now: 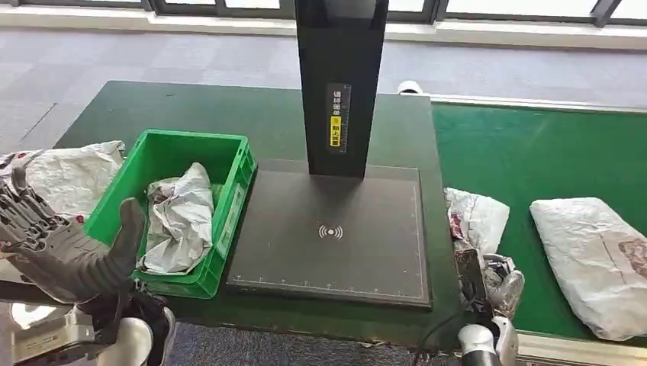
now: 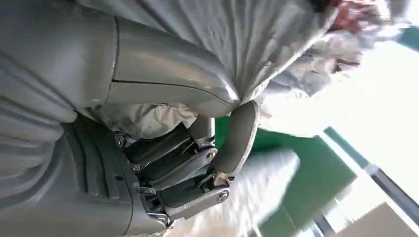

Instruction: Moved the parcel from conveyor to table for the left to box.

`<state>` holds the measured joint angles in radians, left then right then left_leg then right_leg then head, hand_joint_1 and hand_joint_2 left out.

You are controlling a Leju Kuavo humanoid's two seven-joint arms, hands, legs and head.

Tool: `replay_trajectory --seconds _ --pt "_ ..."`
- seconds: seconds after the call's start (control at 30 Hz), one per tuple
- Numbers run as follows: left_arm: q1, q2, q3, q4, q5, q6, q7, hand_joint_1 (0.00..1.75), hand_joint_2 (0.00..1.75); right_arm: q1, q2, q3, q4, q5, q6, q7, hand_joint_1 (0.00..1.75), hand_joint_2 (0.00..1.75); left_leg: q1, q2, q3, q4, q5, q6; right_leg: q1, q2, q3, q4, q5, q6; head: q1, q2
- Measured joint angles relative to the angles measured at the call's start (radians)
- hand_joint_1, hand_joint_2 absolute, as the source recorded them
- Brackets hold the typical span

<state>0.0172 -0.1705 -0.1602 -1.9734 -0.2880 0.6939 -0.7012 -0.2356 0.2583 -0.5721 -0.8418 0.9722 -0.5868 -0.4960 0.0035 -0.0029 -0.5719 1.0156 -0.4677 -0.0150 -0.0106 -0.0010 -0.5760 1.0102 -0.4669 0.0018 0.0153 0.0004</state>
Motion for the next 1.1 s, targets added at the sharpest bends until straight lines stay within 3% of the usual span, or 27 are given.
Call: replay_trajectory --seconds 0.1,0.2,0.67,1.1 --pt "0.007 0.000 0.000 -0.008 -0.004 0.000 0.000 0.00 1.75 0.066 0.042 0.058 -0.195 -0.070 -0.076 -0.047 1.75 1.75 0.000 -0.002 -0.002 0.000 0.000 -0.001 0.001 -0.001 -0.002 0.000 -0.001 0.000 0.000 0.000" --pt "0.007 0.000 0.000 -0.008 -0.004 0.000 0.000 0.00 1.75 0.091 0.059 0.098 -0.305 -0.080 -0.082 -0.051 1.75 1.75 0.000 0.002 -0.001 0.000 -0.002 -0.001 0.001 0.003 -0.002 0.000 -0.002 -0.001 0.000 0.000" --pt "0.009 0.000 0.000 -0.013 0.000 0.000 0.000 0.00 1.75 0.177 0.075 0.181 -0.643 -0.271 -0.113 -0.196 1.75 1.75 0.000 0.002 -0.001 0.000 -0.002 -0.001 0.000 0.003 -0.002 0.000 -0.002 0.000 0.000 0.000" --pt "0.009 0.001 0.000 -0.013 0.008 0.000 0.000 0.00 1.75 0.217 0.074 0.222 -0.836 -0.300 -0.114 -0.204 1.75 1.75 0.000 0.002 -0.001 0.000 -0.002 -0.001 0.000 0.003 -0.002 0.000 -0.002 0.000 0.000 0.000"
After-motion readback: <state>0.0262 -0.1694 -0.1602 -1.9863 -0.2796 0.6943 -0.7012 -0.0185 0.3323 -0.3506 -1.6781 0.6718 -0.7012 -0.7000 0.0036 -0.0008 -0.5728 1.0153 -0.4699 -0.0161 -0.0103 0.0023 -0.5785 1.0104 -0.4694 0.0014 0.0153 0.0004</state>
